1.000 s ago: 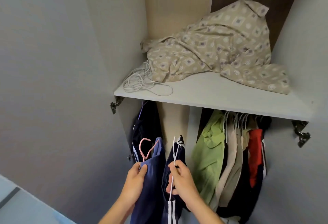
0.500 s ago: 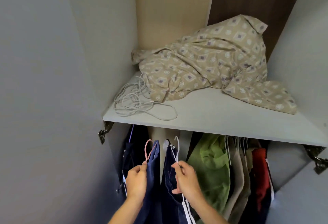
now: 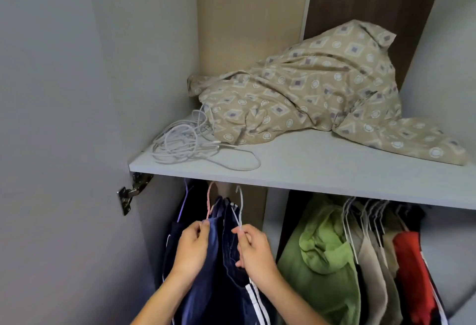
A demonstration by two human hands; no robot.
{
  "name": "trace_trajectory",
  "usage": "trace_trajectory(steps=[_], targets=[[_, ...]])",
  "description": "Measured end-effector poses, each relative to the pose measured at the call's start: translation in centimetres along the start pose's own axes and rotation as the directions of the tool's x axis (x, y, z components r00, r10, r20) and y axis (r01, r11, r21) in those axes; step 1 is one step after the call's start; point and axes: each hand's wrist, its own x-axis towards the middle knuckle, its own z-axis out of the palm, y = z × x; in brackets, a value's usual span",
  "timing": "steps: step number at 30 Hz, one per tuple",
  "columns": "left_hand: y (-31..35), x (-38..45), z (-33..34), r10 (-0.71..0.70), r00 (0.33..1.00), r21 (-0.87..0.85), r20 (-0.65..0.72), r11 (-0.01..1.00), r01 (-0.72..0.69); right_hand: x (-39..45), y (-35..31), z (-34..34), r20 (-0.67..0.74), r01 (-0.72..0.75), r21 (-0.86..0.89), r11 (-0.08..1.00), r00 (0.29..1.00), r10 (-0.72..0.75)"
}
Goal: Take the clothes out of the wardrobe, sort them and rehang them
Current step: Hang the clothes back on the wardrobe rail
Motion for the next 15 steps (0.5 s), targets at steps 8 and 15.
trace_trajectory(steps=[8,15], targets=[[-2.6,3.2,1.2,0.13,0.984,0.033,-0.126,0.991,-0.127,3.7,2.6,2.8,-0.098,0.173,0.005,0.985,0.98,-0.171],[-1.2,8.0,2.9,0.161,0.973,0.111,-0.167,0.983,-0.144,9.9,3.6,2.6,-0.21,0.198,-0.097,0.975,0.954,-0.215]])
